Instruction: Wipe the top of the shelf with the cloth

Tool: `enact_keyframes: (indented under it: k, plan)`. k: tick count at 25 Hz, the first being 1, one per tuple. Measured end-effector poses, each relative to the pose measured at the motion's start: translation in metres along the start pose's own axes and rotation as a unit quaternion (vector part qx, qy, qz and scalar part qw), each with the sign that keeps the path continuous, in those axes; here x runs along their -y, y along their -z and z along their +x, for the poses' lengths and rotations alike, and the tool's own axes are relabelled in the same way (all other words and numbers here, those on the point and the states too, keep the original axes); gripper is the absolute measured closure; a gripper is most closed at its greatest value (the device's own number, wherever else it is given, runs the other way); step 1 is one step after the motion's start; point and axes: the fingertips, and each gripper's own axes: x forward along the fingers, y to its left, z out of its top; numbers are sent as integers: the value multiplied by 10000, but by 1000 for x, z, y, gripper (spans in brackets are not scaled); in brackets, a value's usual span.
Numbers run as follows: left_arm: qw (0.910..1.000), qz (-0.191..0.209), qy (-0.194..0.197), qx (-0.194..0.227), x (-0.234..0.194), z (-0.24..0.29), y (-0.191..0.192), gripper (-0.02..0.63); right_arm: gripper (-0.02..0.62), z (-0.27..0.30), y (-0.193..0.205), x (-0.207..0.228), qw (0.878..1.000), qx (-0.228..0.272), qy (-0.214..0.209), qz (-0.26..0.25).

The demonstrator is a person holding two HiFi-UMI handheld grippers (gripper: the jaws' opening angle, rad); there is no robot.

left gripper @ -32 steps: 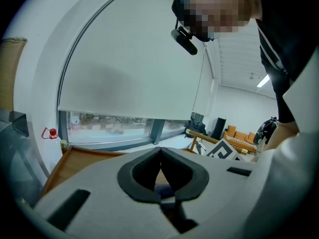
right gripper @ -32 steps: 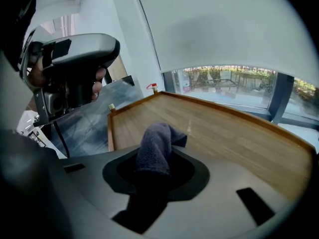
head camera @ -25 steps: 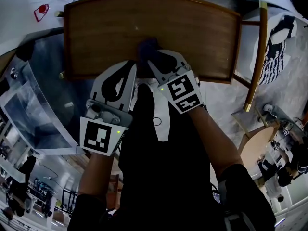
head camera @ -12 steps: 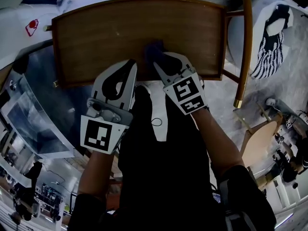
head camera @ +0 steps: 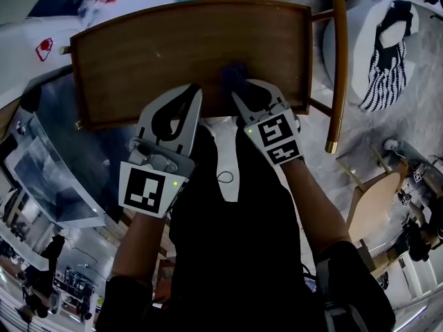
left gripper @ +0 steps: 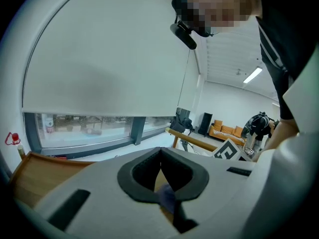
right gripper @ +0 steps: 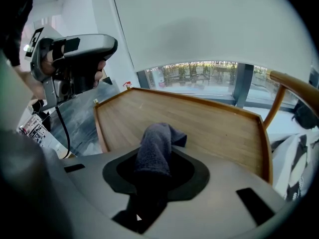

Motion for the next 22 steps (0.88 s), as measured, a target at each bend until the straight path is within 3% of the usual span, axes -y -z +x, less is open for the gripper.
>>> enact_keyframes:
  k: [13,22]
  plan:
    - [9996,188,200,-34,29,15,-22,588,489,-29,19,33,9990,-147,359,241]
    - [9994,311,166,2,30,7,-46,588,488,-53,-5,40,9984,147,436,330]
